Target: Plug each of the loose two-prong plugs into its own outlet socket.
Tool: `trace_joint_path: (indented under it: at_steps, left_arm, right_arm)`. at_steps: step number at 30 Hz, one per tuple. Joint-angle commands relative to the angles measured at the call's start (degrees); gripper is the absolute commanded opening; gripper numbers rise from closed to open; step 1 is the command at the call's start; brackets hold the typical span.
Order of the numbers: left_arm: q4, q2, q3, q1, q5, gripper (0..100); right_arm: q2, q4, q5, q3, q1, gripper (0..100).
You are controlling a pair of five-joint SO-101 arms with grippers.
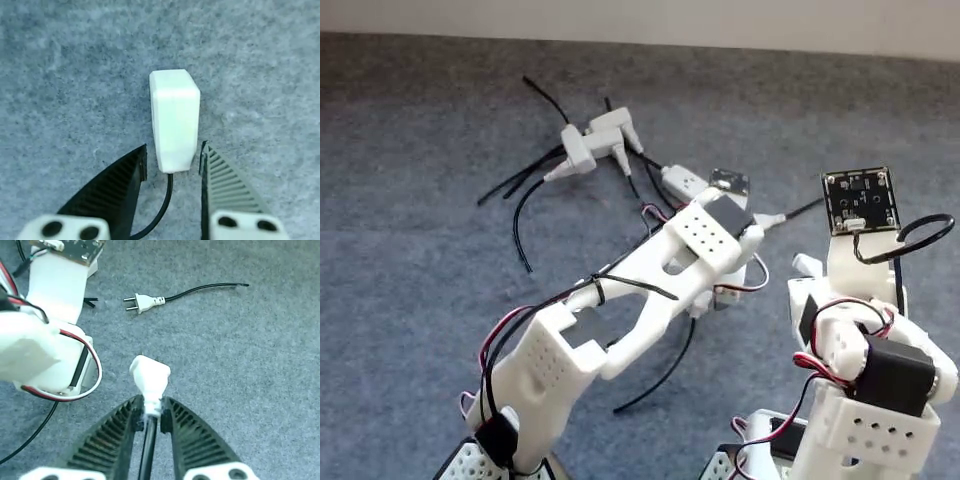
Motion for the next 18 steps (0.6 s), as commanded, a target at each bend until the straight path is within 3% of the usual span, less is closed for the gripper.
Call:
trace_joint_path:
  at_steps: [1, 14, 18]
  left_arm:
    - [1.0, -0.7, -1.2, -0.9, -0.4, 19]
    - [5.1, -1.4, -0.8, -14.2, -7.6, 19]
    - [8.4, -5.1, -4.0, -15.2, -9.8, 19]
  right_arm:
    - [-0.7, 0.1, 0.0, -0.4, -0.4, 3.6]
    - [-0.7, -0.1, 0.0, -0.2, -0.4, 3.6]
    - [-0.7, -0.1, 0.0, -0.2, -0.4, 3.6]
